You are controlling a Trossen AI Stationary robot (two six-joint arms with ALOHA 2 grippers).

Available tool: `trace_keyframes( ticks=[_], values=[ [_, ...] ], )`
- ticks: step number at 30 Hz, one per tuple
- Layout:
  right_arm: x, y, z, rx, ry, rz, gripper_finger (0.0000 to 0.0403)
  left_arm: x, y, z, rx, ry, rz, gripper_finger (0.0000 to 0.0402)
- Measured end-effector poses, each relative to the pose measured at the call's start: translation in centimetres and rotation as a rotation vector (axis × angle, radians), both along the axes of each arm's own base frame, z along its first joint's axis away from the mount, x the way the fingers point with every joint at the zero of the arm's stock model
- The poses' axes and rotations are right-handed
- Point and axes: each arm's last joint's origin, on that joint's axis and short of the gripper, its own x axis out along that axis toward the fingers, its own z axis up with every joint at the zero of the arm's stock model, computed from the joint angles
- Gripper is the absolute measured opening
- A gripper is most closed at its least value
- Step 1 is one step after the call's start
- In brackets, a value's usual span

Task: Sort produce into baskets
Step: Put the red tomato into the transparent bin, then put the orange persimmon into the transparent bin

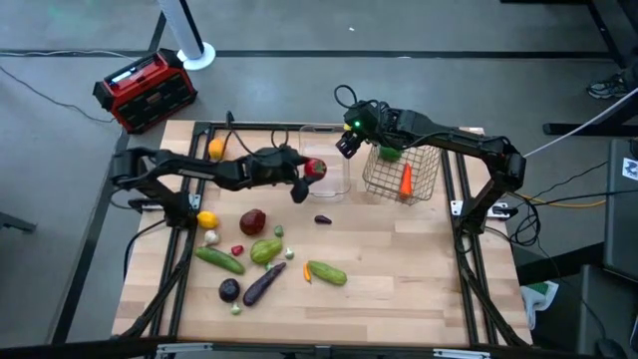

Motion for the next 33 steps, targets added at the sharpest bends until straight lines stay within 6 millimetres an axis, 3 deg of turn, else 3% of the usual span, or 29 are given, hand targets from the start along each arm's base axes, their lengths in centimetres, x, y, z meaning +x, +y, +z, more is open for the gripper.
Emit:
trace_keyframes(
  ticks=[11,19,28,33],
  values=[
    [0.0,0.0,0.0,0.0,0.0,0.0,0.0273,-0.5,2.0,-0.1,0.046,0.013,0.031,0.0395],
    [0.0,0.0,0.0,0.0,0.0,0.0,0.0273,-1.6,2.7,1.2,0.134,0.042,-0.028,0.0388],
    [0.0,0.0,0.0,0.001,0.0,0.001,0.0273,-5.9,4.1,3.4,0.147,0.184,0.065,0.0388],
    [0.0,0.0,0.0,0.005,-0.002,0.005,0.0273,-7.5,5.1,2.2,0.044,0.314,0.133,0.0388]
  ],
)
